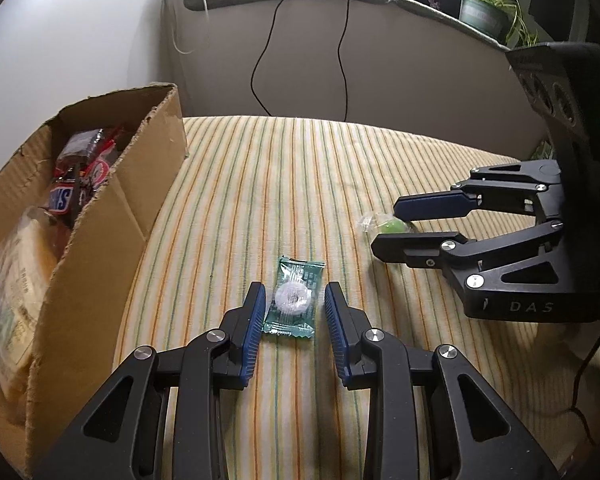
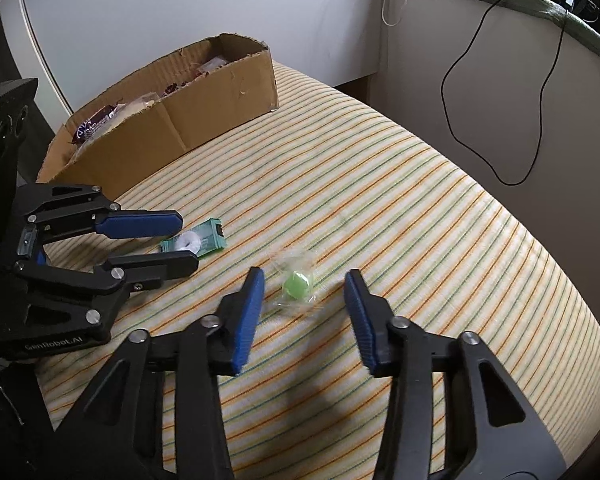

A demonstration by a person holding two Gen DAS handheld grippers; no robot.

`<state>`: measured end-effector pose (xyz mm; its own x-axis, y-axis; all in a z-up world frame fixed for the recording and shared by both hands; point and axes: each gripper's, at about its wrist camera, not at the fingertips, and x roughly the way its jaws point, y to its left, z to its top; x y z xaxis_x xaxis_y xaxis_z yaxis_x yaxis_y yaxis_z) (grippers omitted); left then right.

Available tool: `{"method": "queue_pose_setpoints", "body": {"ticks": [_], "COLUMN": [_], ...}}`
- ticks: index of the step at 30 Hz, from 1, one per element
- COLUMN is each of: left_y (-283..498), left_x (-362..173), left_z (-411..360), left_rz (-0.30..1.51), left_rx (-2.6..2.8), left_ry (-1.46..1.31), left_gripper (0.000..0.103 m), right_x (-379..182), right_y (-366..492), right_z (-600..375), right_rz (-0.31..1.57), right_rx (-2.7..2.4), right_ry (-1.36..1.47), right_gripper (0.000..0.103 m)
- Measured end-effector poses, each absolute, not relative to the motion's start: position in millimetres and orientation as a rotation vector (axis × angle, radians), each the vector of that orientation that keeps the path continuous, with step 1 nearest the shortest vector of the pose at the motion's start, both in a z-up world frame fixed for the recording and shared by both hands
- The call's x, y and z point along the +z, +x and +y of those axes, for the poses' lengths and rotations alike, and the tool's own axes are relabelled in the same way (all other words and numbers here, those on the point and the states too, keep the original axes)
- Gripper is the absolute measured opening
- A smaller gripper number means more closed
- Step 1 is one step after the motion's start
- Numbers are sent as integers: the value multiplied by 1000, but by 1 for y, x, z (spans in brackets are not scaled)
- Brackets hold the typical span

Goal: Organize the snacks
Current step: 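Grasp the green mint packet with the left gripper while the right gripper grasps the clear-wrapped green candy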

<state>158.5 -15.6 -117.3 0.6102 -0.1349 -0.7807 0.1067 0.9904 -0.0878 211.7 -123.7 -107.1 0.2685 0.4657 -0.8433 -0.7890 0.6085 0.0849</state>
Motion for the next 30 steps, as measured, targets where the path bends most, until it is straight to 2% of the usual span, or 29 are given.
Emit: {"method": "queue_pose_setpoints", "body": {"ticks": [2, 4, 8, 30], "left_y": [160, 160, 158, 140], "left_x": [-119, -120, -120, -96], "left_z": [-18, -19, -20, -16], "left_rz": [902, 901, 897, 839], "left_rx": [-138, -134, -133, -141], "left_ry": [-26, -22, -14, -29], "left_gripper": [28, 22, 21, 19], "right_x": [-107, -107, -106, -91], "right_y": [211, 209, 205, 194], "right_z": [-123, -122, -119, -129], "right_rz": [973, 971, 967, 943], "right_rx": [875, 868, 854, 830], "right_ry": [-400, -421, -462, -423], "right_gripper": [39, 35, 26, 26]}}
